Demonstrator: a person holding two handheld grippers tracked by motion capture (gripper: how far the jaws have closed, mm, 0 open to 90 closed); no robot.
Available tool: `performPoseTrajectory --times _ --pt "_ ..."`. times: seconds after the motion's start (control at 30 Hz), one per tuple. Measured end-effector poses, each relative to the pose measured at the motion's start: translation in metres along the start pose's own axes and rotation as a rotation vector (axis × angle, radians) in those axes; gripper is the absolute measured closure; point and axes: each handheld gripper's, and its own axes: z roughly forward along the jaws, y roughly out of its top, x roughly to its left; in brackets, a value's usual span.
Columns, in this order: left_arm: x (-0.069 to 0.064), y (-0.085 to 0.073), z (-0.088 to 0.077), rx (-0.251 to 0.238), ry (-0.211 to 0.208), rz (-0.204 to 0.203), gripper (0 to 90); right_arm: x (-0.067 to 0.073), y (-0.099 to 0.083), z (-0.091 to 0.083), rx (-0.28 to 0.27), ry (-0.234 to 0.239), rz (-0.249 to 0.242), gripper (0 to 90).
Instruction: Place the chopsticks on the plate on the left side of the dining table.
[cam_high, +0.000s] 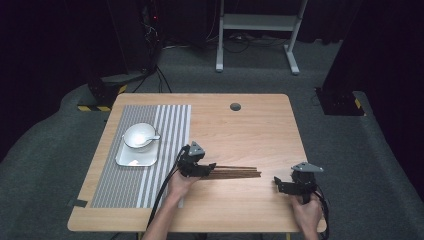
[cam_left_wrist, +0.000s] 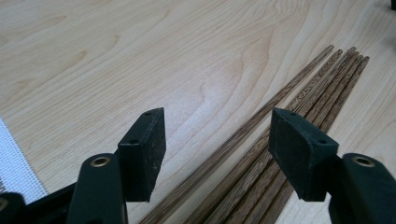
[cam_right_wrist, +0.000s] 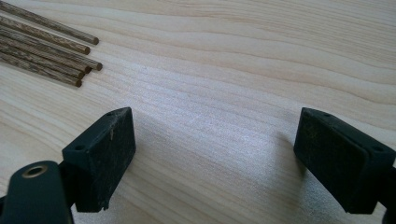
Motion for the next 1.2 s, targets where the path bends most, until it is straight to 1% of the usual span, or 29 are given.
performPoseTrajectory --times 0.2,0.3,0.47,0.57,0.7,0.77,0.9,1.03,1.2 --pt "-0.001 0.003 0.005 0.014 -0.004 0.018 41.0 0.000 0.000 0.000 0.000 0.000 -0.001 12.5" --pt "-0.003 0.005 0.008 0.024 -0.004 0.039 43.8 0.000 0.000 0.000 0.000 0.000 -0.001 12.5" --pt "-0.003 0.003 0.013 0.044 -0.020 0.022 45.0 0.000 0.000 0.000 0.000 0.000 -0.002 12.5" --pt "-0.004 0.003 0.016 0.046 -0.015 0.031 46.3 0.000 0.000 0.000 0.000 0.001 -0.002 12.5" --pt "-0.003 0.003 0.019 0.051 -0.016 0.023 46.9 0.000 0.000 0.000 0.000 0.001 -0.002 12.5" --pt "-0.004 0.004 0.020 0.059 -0.009 0.037 47.1 0.000 0.000 0.000 0.000 0.001 -0.002 12.5" --pt "-0.004 0.005 0.023 0.064 -0.016 0.033 47.4 0.000 0.000 0.000 0.000 0.001 -0.002 12.5" --pt "-0.006 0.007 0.027 0.072 -0.011 0.046 48.9 0.000 0.000 0.000 0.000 0.001 -0.002 12.5" --pt "-0.005 0.008 0.030 0.078 -0.008 0.048 50.3 0.000 0.000 0.000 -0.001 0.001 -0.002 12.5"
